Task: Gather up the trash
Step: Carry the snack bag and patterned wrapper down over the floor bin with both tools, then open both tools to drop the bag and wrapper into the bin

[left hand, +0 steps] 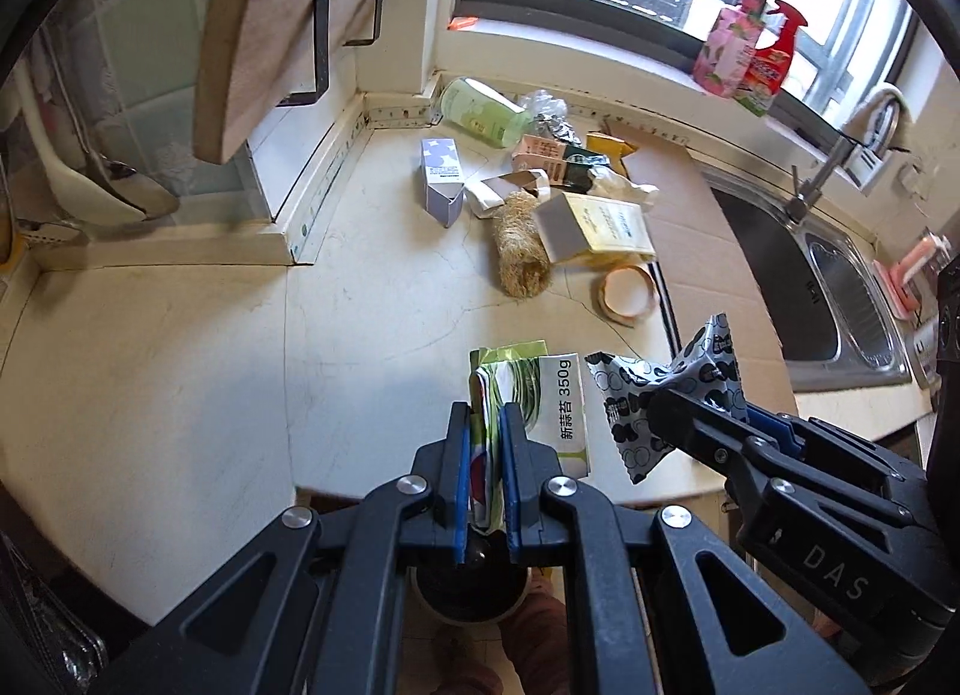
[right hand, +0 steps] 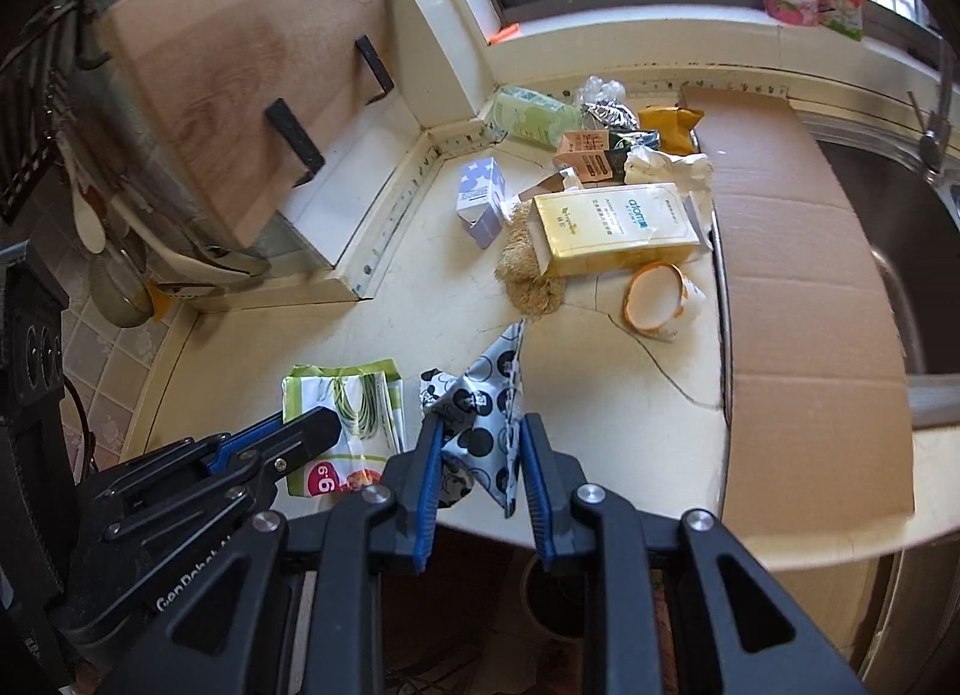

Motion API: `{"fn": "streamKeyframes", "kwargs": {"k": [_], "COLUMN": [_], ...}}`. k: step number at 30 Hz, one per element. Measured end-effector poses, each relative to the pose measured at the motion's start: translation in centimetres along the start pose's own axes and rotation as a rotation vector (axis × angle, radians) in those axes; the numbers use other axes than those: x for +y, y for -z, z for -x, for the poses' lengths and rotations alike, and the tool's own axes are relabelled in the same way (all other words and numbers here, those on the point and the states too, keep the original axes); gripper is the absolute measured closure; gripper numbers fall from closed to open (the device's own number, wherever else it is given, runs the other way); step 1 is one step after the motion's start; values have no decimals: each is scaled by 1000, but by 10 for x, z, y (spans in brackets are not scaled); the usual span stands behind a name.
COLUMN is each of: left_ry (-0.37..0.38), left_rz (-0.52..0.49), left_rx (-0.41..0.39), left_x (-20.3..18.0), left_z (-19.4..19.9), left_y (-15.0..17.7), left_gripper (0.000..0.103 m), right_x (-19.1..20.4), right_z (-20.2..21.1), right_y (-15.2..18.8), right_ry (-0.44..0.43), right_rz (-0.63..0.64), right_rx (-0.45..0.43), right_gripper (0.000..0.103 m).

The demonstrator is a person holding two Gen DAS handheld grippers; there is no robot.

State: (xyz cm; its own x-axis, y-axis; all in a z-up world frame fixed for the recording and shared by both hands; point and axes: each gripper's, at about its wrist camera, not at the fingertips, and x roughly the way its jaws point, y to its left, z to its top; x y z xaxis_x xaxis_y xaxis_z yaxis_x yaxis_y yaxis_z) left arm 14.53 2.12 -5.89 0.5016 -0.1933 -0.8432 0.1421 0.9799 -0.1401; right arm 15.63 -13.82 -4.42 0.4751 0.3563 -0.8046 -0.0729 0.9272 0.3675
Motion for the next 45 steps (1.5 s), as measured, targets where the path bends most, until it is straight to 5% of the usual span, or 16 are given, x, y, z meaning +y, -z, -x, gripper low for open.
{"fn": "streamKeyframes", "kwargs": {"k": [10, 22, 34, 45], "left_ry": [40, 41, 20, -3], "left_rz": [-83, -57, 56, 80], "left_rx": [-19, 121, 300, 343], "left_x": [-12, -22, -21, 12], "left_z": [40, 5, -116, -248], "left_y": [52, 113, 208, 289], "left_gripper": [96, 96, 96, 92], "right_x": [15, -21, -101, -146], "right_z": [50, 32, -64, -225], "right_y": [66, 126, 214, 285], "right_ry": [58, 66, 77, 127], "right_rz": [-12, -78, -138, -87], "right_rx": [-41, 90, 280, 368], "right_gripper": [78, 78, 78, 76]}}
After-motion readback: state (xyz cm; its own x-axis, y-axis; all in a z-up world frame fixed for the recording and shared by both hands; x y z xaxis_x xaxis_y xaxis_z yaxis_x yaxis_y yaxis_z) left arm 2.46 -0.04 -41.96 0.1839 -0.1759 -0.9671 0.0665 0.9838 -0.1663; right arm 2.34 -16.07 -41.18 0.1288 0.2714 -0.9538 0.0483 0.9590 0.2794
